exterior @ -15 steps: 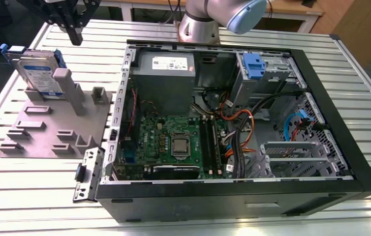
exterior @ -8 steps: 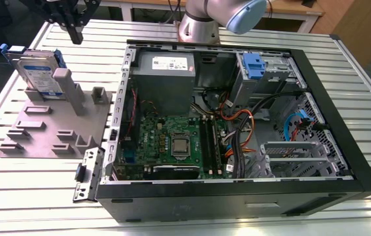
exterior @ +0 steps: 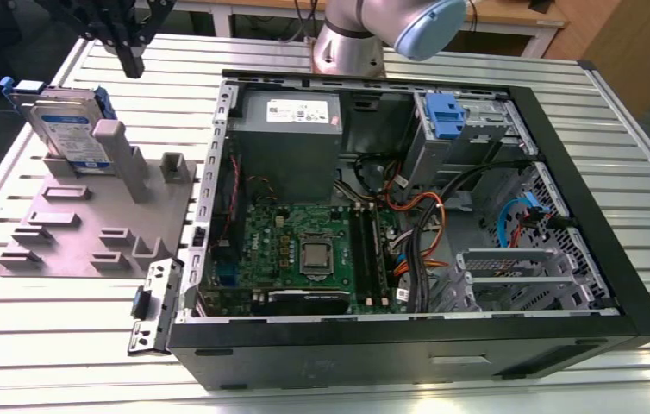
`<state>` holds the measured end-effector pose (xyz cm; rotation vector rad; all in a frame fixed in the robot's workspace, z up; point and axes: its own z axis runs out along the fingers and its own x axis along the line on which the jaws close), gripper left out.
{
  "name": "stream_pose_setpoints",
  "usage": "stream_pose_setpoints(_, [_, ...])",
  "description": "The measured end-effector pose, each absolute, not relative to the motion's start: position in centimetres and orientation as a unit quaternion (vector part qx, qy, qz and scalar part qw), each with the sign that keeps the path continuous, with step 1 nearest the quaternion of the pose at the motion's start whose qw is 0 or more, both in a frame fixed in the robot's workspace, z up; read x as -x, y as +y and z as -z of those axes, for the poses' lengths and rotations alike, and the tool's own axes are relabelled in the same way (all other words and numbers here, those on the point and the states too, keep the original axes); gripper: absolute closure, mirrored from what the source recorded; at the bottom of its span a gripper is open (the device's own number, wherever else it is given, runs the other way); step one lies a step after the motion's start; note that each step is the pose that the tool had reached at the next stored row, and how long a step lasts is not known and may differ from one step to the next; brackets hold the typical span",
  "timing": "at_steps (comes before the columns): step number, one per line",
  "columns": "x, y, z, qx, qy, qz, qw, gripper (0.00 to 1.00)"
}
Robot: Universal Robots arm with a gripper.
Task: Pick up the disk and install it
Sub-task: 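Reach for the disk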
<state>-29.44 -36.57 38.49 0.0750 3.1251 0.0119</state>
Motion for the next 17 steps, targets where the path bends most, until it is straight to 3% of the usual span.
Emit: stream_pose_setpoints(17, [30.9,-35.8,-38.3,-0.024,1.000,-0.004,0.007,0.89])
